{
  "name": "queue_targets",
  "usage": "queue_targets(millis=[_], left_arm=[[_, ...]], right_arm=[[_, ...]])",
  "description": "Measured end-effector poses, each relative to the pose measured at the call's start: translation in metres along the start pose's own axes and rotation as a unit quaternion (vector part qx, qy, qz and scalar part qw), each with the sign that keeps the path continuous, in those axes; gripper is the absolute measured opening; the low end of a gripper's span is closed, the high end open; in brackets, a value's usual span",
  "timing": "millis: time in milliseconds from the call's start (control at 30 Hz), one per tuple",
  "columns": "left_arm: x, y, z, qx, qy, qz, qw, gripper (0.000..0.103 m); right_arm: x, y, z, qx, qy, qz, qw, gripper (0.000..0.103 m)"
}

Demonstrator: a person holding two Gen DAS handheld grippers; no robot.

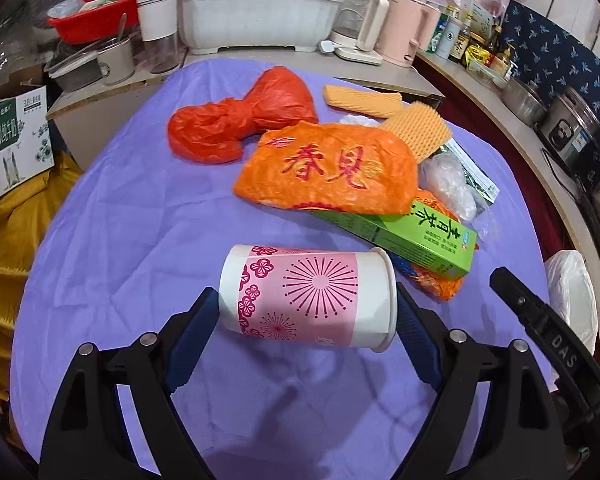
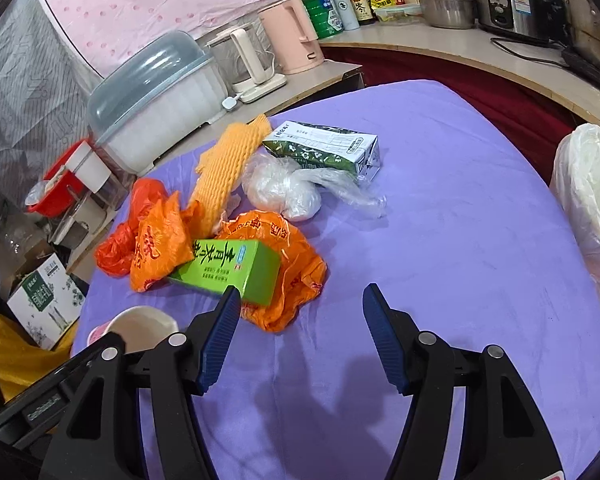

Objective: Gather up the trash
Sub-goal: 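Grasp the pink paper cup with the left tool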

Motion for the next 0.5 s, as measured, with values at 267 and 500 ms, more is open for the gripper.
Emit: queue_targets(millis=[267, 500], left_arm=[[0.004, -0.001, -0.012, -0.001, 0.013, 0.001, 0.9999, 0.081], [0.022, -0.006, -0.011, -0.004, 0.018, 0.010, 0.9998, 0.081]], right_arm=[[0.038, -0.027, 0.005, -0.004, -0.018, 0.010, 1.000, 0.062], [0.063, -0.057, -0.003, 0.010, -0.022, 0.003, 1.000, 0.062]])
Point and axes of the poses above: each gripper's, at about its wrist camera, not at the fingertips, and y roughly against the way its jaws point, z to its right, x to its top, the point moved 5 cm from there along -y, roughly the way its jaws point, and after that the axes turned 5 degrees about -x, right-handed, at the moved point
